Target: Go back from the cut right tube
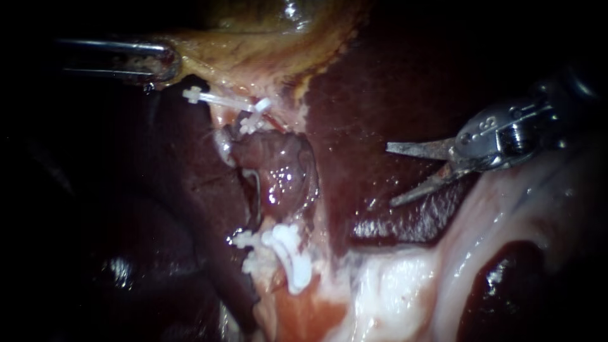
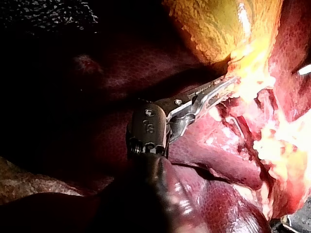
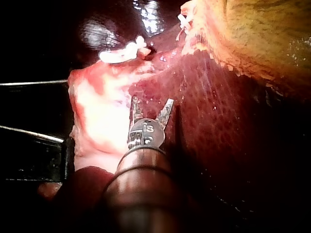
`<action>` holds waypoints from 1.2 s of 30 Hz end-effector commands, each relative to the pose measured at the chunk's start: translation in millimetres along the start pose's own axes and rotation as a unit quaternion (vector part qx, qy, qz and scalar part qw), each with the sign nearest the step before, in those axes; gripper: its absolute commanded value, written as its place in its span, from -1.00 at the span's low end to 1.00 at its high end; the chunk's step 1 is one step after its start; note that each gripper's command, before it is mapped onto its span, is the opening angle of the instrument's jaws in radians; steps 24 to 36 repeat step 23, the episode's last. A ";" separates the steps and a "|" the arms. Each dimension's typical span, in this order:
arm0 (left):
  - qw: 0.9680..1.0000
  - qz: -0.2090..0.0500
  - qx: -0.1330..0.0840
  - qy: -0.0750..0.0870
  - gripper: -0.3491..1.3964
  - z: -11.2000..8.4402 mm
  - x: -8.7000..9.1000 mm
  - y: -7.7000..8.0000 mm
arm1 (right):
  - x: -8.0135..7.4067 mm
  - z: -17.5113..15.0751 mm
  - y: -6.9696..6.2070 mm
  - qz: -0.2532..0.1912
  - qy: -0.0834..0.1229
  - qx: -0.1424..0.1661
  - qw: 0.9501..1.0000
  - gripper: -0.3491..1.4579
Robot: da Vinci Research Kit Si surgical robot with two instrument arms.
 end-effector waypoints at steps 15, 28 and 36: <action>1.000 0.006 -0.005 -0.026 -1.00 5.8 -4.4 -2.3 | -0.2 -0.2 -0.2 -0.001 0.000 0.005 1.000 0.99; 1.000 0.005 -0.006 -0.027 -1.00 5.6 -4.3 -2.2 | 0.1 -0.1 -0.2 0.000 0.001 0.032 1.000 0.99; 1.000 0.005 -0.006 -0.027 -1.00 5.6 -4.3 -2.2 | 0.1 -0.1 -0.2 0.000 0.001 0.032 1.000 0.99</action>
